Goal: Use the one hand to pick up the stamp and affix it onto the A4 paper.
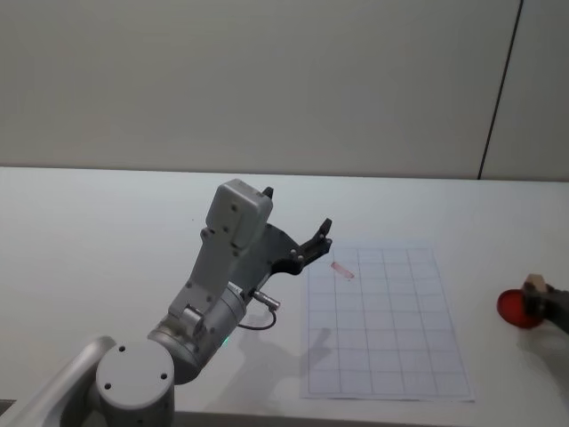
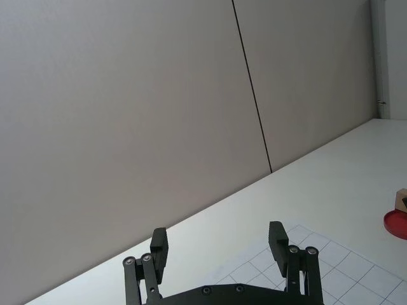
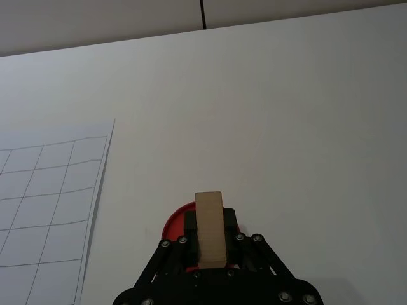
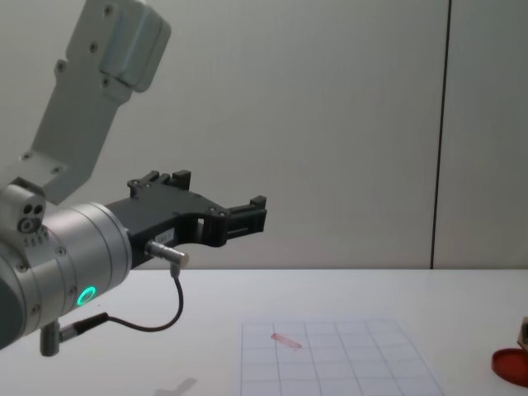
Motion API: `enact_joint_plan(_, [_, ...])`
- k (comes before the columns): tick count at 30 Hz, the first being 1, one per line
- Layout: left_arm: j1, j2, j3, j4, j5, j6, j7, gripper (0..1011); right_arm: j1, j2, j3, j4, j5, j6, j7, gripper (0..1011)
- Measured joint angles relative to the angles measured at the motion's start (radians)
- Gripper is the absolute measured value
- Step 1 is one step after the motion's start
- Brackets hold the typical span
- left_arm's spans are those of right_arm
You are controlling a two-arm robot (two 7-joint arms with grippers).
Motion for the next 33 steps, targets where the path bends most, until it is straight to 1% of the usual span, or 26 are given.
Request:
enact_joint_plan(14, [0.0, 0.0, 0.0, 0.0, 0.0, 0.0, 0.0, 1002, 0.005, 0.0, 0.006, -0.007, -0.006, 0.031, -0.001, 217])
enact_joint_plan(20, [0.0, 0.0, 0.0, 0.0, 0.0, 0.0, 0.0, 1002, 0.011, -0.003, 0.007, 0.007, -0.006, 0.041, -0.002, 217])
enact_joint_plan(33, [0.0, 0.0, 0.0, 0.0, 0.0, 0.0, 0.0, 1002, 0.025, -0.007, 0.011, 0.041, -0.012, 0.042, 0.005, 217])
